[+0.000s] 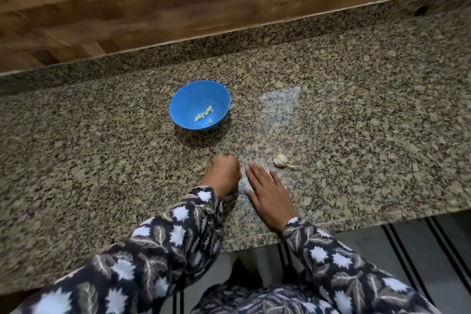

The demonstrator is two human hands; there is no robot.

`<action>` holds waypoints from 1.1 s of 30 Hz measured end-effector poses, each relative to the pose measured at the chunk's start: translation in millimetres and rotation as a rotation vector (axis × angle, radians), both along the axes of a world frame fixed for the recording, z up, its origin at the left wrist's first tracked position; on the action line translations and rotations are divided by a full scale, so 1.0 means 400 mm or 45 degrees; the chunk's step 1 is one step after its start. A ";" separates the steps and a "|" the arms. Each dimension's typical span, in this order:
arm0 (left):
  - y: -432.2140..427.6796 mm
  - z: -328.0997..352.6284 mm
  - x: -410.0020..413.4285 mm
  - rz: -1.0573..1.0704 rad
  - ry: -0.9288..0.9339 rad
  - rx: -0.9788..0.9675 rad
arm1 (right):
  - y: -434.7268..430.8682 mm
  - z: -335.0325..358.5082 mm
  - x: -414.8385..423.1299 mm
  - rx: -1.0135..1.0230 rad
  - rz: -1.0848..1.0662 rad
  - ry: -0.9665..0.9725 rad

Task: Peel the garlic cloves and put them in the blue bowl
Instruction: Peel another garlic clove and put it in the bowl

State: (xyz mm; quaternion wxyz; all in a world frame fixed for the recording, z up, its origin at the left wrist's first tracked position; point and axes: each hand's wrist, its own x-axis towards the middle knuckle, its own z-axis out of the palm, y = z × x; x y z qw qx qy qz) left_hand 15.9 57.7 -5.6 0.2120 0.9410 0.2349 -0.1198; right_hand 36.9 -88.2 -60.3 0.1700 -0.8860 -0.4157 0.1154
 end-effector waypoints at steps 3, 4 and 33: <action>-0.021 0.005 -0.008 -0.189 -0.077 0.192 | 0.000 -0.013 0.003 0.011 0.009 -0.020; -0.024 0.004 -0.009 -0.246 -0.091 0.226 | 0.000 -0.016 0.004 0.006 0.011 -0.034; 0.002 0.030 -0.082 -0.182 -0.317 -0.119 | 0.023 0.088 0.079 0.523 -0.112 0.437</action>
